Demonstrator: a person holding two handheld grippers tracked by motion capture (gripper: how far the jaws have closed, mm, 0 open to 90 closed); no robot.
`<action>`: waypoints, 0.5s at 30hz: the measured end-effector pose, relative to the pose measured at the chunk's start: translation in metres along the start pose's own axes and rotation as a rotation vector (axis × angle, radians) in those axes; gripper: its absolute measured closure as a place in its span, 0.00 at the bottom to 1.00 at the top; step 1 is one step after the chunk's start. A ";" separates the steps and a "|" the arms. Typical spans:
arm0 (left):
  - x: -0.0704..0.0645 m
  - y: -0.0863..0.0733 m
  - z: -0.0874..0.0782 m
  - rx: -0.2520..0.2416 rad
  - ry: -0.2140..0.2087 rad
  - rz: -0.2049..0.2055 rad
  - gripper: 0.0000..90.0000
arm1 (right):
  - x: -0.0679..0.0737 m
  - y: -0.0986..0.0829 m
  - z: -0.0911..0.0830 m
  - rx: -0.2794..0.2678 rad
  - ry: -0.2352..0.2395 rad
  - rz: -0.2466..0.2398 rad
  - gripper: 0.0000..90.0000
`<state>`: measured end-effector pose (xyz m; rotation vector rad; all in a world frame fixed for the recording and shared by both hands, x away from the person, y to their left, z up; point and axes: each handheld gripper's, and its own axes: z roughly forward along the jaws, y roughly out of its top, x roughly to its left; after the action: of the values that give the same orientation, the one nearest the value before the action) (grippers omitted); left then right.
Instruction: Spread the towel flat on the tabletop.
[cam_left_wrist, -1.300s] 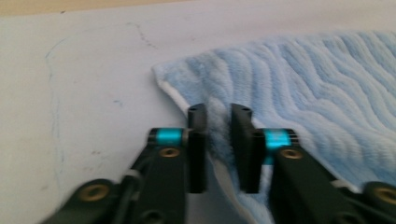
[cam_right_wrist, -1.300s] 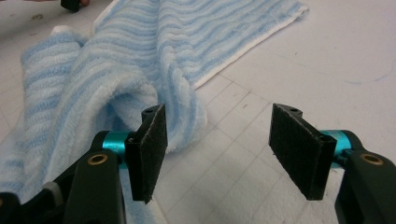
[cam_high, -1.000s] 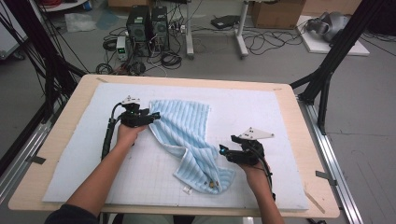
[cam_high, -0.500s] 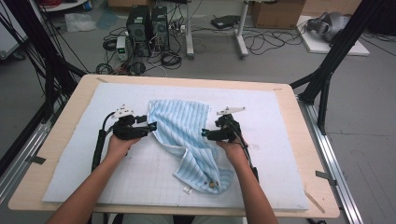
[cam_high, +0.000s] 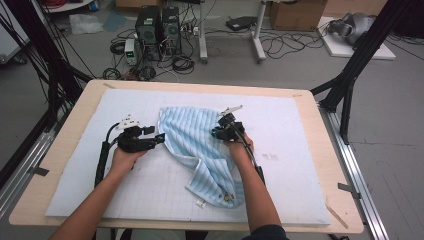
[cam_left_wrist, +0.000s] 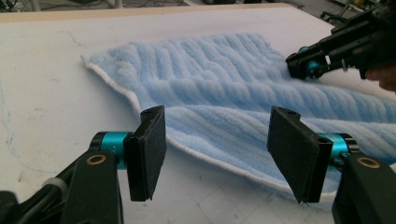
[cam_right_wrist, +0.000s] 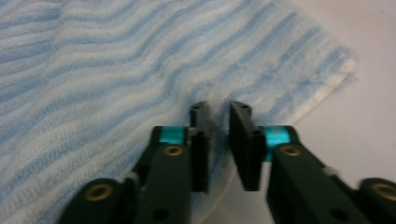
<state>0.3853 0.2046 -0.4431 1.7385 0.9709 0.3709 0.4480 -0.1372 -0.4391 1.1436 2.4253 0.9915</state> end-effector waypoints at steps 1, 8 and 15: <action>0.000 0.000 0.000 0.005 0.002 -0.001 0.42 | -0.003 0.003 0.000 0.013 -0.031 -0.018 0.92; 0.000 0.000 0.000 -0.005 0.001 0.000 0.43 | -0.043 0.022 0.001 -0.011 -0.251 0.059 0.94; -0.003 -0.001 0.003 0.010 -0.009 0.005 0.43 | -0.064 0.023 -0.009 -0.077 -0.322 0.207 0.75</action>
<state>0.3849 0.2006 -0.4444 1.7512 0.9633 0.3617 0.4975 -0.1795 -0.4192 1.4257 2.0332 0.8705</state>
